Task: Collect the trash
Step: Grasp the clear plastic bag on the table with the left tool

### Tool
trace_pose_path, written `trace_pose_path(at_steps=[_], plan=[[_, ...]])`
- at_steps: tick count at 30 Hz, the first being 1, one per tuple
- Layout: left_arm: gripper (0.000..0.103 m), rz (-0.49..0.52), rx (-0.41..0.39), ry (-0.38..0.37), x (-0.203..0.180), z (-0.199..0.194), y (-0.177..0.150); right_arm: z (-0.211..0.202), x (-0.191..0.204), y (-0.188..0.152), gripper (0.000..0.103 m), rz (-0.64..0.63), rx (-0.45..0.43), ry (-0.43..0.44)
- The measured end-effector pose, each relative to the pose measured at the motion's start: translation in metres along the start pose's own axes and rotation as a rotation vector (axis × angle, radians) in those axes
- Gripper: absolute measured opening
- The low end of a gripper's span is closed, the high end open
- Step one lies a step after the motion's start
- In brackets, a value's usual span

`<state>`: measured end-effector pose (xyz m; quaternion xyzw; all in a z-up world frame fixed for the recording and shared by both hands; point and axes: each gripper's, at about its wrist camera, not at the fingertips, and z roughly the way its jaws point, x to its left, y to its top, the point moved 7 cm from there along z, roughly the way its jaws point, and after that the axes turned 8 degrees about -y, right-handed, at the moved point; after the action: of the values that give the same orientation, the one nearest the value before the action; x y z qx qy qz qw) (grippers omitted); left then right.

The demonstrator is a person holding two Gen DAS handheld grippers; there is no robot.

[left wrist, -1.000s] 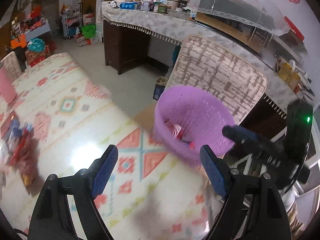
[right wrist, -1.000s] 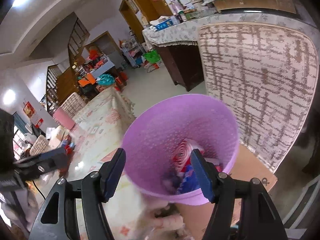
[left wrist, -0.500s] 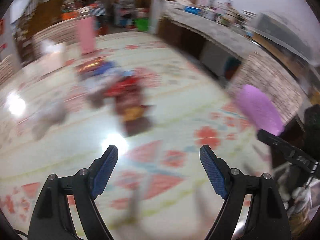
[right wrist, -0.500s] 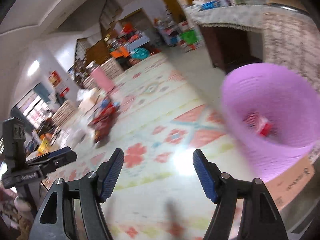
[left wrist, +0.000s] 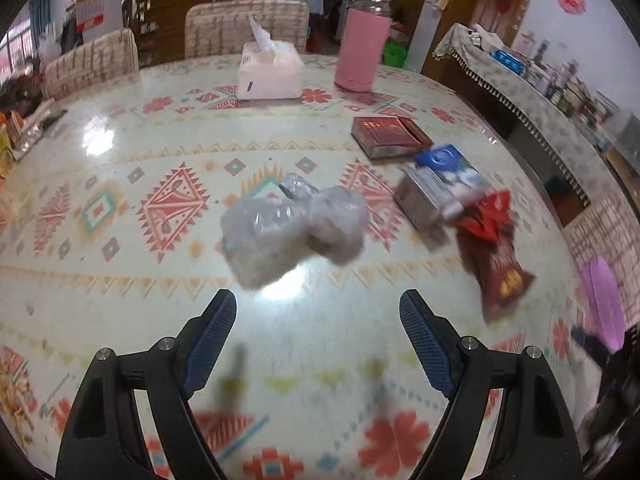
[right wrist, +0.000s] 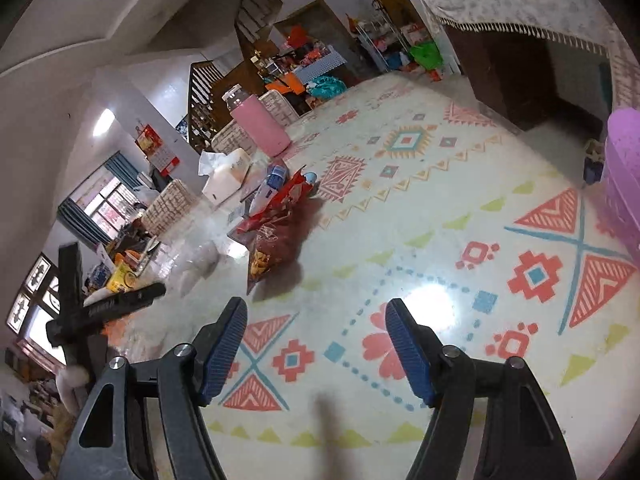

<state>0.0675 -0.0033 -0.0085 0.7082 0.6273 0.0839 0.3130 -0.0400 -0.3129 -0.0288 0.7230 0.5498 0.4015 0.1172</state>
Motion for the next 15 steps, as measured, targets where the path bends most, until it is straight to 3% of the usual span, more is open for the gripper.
trace_pose_path(at_steps=[9,15], plan=[[0.083,-0.013,-0.016,0.003,-0.002,0.046,0.050,0.001,0.017,-0.005,0.079,-0.120,-0.018,-0.036],[0.082,-0.028,0.070,0.091,0.006,0.076,0.038,0.001,0.015,-0.005,0.079,-0.115,-0.024,-0.032]])
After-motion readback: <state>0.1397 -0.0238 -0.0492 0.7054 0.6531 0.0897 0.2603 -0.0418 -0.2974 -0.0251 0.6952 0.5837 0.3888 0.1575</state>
